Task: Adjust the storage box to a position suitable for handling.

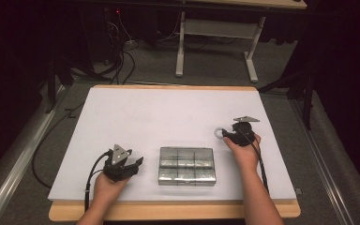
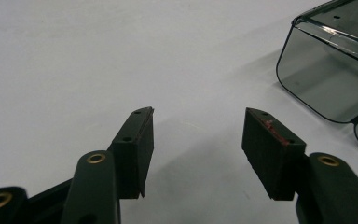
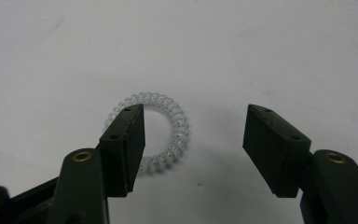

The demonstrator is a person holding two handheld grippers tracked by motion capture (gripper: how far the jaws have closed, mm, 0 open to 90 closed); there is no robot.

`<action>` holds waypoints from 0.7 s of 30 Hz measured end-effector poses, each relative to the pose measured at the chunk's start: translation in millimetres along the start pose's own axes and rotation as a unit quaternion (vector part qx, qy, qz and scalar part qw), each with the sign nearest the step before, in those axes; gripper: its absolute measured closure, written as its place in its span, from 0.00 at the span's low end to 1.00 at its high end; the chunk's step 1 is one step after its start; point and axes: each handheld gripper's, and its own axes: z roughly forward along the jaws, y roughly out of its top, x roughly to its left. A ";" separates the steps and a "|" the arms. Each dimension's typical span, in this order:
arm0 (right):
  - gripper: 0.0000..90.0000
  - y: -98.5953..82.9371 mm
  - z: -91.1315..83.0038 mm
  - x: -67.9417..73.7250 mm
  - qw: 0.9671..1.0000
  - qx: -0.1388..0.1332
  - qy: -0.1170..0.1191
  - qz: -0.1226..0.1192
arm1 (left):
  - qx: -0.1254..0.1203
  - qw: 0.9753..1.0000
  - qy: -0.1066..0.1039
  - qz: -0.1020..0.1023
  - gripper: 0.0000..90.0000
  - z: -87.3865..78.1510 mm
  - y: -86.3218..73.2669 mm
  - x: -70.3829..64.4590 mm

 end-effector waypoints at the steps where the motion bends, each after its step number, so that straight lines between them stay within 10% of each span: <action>1: 0.45 1.6 5.6 -0.2 1.000 0.010 0.001 -0.002 | -0.002 1.000 0.000 -0.002 0.49 -0.2 -0.1 0.3; 21: 0.69 1.4 14.4 0.2 1.000 0.021 0.010 -0.004 | -0.005 1.000 -0.001 -0.005 0.48 -0.7 -0.4 0.8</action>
